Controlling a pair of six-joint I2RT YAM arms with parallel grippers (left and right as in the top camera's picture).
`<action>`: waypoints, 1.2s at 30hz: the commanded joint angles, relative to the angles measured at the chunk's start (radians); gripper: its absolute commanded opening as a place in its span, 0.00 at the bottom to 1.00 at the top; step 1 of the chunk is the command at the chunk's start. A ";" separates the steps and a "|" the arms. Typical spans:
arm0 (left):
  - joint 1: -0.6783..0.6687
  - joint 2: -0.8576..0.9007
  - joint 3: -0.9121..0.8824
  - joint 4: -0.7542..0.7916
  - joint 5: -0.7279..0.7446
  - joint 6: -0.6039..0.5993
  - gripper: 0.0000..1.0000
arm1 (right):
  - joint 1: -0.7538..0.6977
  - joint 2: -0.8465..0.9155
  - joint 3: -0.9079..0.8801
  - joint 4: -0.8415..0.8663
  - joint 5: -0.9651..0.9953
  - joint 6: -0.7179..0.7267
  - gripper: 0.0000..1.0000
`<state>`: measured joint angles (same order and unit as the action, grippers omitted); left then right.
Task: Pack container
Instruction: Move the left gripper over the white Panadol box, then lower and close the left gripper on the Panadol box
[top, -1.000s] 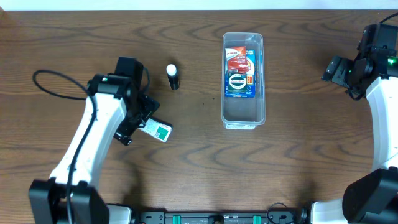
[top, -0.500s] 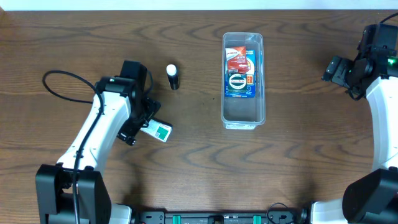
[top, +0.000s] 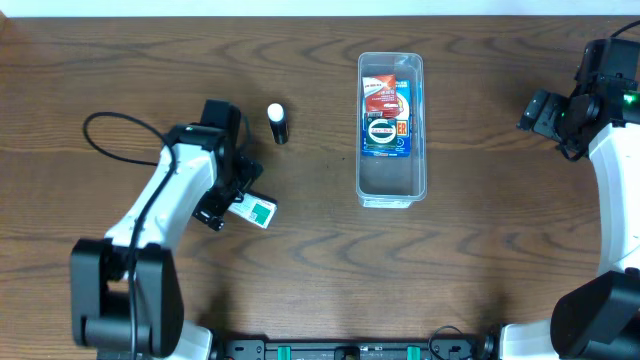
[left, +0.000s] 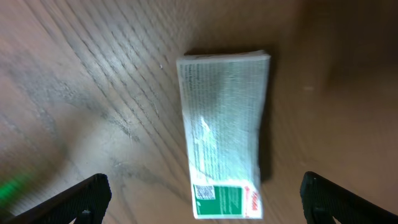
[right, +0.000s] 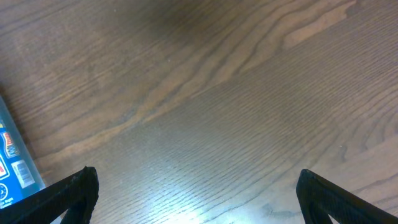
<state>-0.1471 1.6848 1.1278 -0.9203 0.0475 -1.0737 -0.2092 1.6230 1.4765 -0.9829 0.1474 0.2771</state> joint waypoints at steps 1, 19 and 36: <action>-0.003 0.062 -0.005 -0.002 0.027 -0.003 0.98 | -0.006 0.002 -0.003 -0.001 0.010 -0.009 0.99; -0.003 0.123 -0.184 0.274 0.066 -0.005 0.98 | -0.006 0.002 -0.003 -0.001 0.010 -0.009 0.99; -0.003 0.123 -0.188 0.278 0.065 -0.004 0.98 | -0.006 0.002 -0.003 -0.001 0.010 -0.009 0.99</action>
<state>-0.1471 1.7714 0.9764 -0.6582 0.0982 -1.0744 -0.2092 1.6230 1.4765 -0.9829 0.1478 0.2771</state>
